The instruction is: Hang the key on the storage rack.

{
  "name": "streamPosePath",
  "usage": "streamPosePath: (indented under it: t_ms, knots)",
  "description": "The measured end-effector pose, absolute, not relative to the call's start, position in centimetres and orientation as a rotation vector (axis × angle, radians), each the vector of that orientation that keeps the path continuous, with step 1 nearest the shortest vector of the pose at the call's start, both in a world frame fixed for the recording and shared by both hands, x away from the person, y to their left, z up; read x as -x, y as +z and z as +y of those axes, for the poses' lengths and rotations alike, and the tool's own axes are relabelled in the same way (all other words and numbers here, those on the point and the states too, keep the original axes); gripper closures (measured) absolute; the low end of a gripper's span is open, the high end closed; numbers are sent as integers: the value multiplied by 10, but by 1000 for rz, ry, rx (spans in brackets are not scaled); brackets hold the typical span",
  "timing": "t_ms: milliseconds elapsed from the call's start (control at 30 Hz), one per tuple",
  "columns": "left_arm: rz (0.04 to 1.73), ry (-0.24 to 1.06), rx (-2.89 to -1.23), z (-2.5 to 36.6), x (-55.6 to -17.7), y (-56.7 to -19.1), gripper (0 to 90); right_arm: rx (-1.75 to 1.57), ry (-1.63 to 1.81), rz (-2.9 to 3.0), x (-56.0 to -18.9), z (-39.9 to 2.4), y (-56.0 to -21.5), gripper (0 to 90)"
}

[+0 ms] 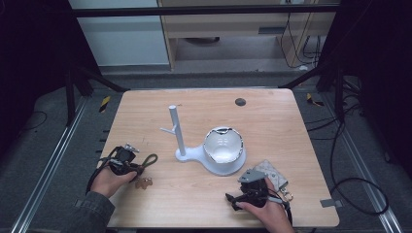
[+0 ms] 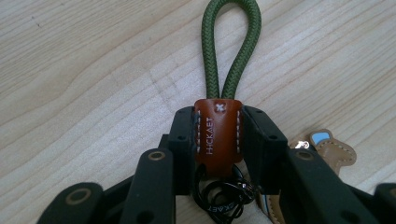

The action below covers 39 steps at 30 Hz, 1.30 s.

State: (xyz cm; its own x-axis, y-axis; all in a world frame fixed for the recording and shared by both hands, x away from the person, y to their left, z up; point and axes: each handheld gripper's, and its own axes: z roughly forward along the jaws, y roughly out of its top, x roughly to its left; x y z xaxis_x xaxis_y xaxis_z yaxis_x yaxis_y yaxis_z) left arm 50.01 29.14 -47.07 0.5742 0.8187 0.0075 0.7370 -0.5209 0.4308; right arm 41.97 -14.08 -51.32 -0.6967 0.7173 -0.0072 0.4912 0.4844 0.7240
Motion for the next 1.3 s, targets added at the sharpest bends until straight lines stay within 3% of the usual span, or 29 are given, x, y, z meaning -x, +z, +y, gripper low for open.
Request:
streamPosePath:
  t_ms: [600, 1300]
  knots:
    - [1019, 513, -2103, 279, -429, -420, 660, -1023, 1035, 2424, -420, -141, -513, 17]
    - [831, 621, -1940, 225, -401, -389, 660, -1025, 1034, 2423, -419, -141, -513, 17]
